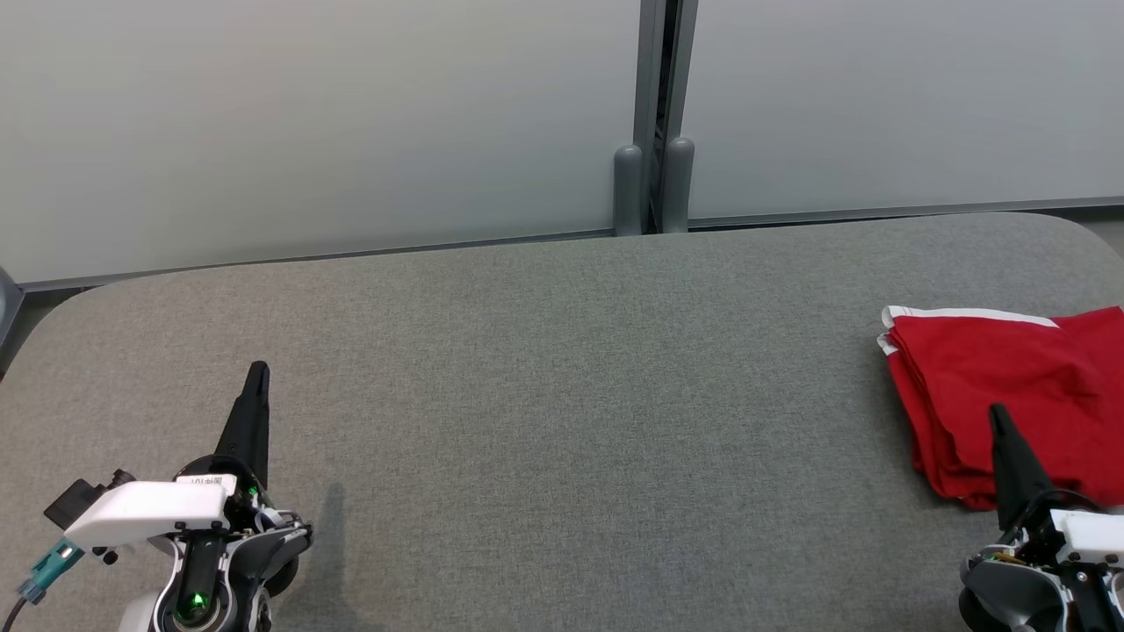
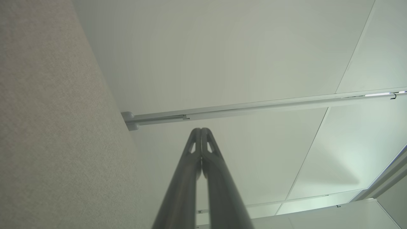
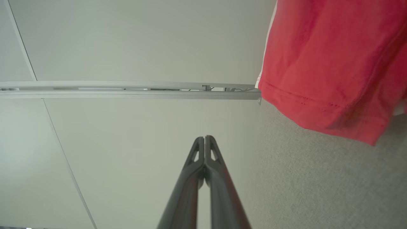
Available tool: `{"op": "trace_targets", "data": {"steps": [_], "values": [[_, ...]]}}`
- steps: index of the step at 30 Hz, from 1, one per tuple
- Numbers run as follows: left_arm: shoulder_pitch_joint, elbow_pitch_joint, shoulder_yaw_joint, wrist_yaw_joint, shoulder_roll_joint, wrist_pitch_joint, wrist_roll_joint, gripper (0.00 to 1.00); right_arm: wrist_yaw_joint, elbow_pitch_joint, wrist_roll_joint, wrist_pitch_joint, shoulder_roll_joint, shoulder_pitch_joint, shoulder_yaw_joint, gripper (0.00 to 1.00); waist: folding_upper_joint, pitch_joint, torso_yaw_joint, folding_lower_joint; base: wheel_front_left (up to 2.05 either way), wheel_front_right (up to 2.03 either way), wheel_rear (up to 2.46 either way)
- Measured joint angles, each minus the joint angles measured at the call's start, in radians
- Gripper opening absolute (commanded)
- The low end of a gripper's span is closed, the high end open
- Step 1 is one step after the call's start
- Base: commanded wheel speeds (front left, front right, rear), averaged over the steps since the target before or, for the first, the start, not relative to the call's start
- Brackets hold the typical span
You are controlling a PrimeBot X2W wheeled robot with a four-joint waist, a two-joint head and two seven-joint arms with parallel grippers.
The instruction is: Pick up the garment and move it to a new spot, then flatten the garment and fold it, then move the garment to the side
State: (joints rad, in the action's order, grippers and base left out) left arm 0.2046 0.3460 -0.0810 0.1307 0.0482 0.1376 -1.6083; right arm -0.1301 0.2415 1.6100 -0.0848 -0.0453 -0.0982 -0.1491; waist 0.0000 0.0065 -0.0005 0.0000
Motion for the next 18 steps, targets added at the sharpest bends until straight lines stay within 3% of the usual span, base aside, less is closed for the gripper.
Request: {"op": "trace_targets", "data": {"steps": [18], "values": [[0.0, 0.0, 0.0, 0.0, 0.0, 0.0, 0.0, 0.0, 0.0, 0.0, 0.0, 0.0, 0.0, 0.0, 0.0, 0.0, 0.0, 0.0, 0.0, 0.0, 0.0, 0.0, 0.0]]}}
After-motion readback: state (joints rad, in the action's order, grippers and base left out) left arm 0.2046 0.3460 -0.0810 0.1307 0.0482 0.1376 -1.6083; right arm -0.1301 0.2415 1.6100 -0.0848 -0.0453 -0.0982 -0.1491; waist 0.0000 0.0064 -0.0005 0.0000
